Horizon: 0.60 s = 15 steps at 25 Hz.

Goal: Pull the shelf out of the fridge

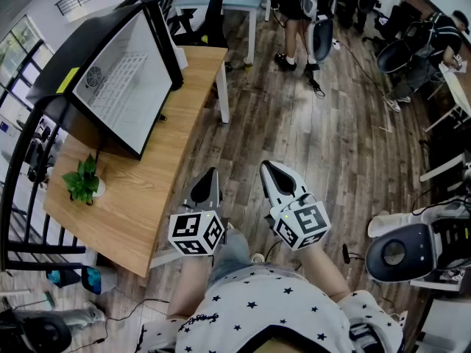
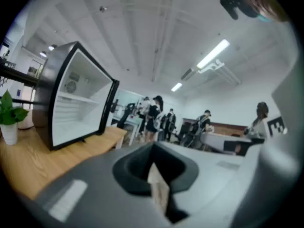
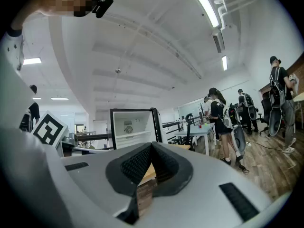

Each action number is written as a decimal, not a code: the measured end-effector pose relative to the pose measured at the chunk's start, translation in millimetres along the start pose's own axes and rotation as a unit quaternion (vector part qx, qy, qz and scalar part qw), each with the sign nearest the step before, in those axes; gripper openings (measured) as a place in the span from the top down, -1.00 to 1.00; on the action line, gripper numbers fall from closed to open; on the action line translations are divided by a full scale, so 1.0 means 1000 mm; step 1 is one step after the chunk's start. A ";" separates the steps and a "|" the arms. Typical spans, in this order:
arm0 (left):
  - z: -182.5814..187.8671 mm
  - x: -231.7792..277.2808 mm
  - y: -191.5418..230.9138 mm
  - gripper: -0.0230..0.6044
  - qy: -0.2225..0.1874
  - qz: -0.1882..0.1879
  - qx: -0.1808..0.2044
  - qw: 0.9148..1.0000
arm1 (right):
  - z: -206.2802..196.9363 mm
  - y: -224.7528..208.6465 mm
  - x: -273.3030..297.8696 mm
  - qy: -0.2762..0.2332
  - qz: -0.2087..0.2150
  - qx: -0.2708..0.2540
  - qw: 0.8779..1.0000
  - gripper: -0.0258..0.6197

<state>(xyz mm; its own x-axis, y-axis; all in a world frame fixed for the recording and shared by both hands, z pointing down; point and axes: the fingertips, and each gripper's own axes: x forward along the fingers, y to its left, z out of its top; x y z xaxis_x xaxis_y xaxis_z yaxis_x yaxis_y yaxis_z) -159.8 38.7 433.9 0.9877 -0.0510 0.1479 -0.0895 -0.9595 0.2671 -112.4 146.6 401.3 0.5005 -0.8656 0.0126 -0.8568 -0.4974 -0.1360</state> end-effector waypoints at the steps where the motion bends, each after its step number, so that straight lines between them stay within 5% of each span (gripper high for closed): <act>1: -0.002 -0.004 -0.002 0.91 0.001 -0.002 -0.001 1.000 | -0.001 0.003 -0.006 0.002 -0.001 -0.003 1.000 0.85; 15: -0.011 -0.055 -0.025 0.91 -0.008 0.005 -0.012 1.000 | -0.001 0.033 -0.057 0.002 0.019 -0.009 1.000 0.85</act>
<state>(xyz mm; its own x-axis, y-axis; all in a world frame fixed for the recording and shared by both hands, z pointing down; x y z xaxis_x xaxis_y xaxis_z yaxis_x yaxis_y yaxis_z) -213.2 69.1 429.8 0.9885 -0.0655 0.1364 -0.1029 -0.9520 0.2882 -169.6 179.6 396.9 0.4672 -0.8841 0.0122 -0.8771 -0.4652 -0.1191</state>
